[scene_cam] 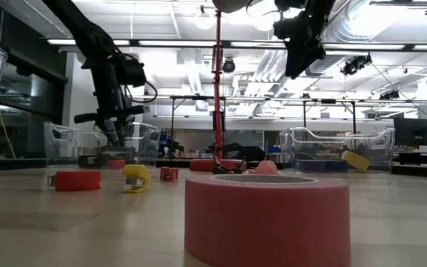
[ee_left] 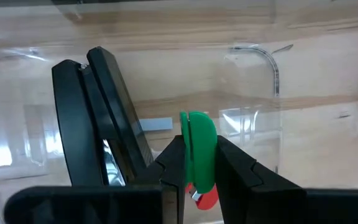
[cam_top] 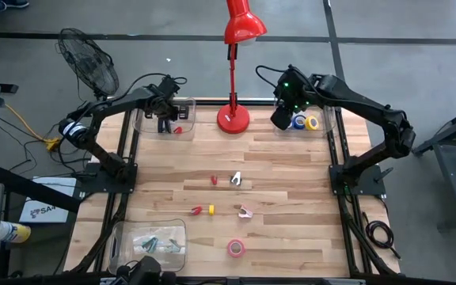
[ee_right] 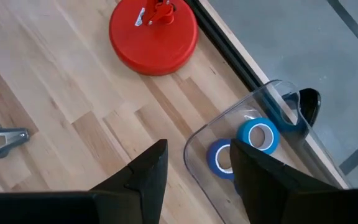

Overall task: Pick and place Stapler, Stapler remover, tape
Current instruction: Put the green stapler into the top left transparent bin, then put the top red stapler into the top left transparent bin

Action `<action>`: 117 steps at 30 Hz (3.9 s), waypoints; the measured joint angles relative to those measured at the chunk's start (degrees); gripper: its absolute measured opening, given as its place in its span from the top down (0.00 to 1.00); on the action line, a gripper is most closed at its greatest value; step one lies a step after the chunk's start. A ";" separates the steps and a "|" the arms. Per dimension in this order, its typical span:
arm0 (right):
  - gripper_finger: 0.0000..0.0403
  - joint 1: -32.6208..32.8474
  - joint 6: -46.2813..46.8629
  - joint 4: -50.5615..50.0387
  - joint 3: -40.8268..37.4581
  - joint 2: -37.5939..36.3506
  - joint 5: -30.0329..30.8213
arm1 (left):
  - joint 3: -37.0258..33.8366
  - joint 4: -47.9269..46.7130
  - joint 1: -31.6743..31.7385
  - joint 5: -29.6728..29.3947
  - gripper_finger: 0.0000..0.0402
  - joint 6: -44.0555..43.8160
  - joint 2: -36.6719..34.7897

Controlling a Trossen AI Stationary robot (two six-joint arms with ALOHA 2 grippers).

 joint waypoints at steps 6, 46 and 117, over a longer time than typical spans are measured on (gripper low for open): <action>0.59 0.02 1.07 0.00 0.00 0.00 0.07 | 0.00 -0.26 -0.01 1.79 0.82 0.44 0.00; 0.59 0.04 -2.89 -6.54 0.00 0.00 -0.20 | 18.20 -16.25 -6.87 1.08 0.61 -0.37 -0.18; 0.59 -9.73 -21.07 -11.72 0.00 -10.27 -13.00 | 18.38 -10.20 -52.53 -6.34 0.61 -52.87 13.54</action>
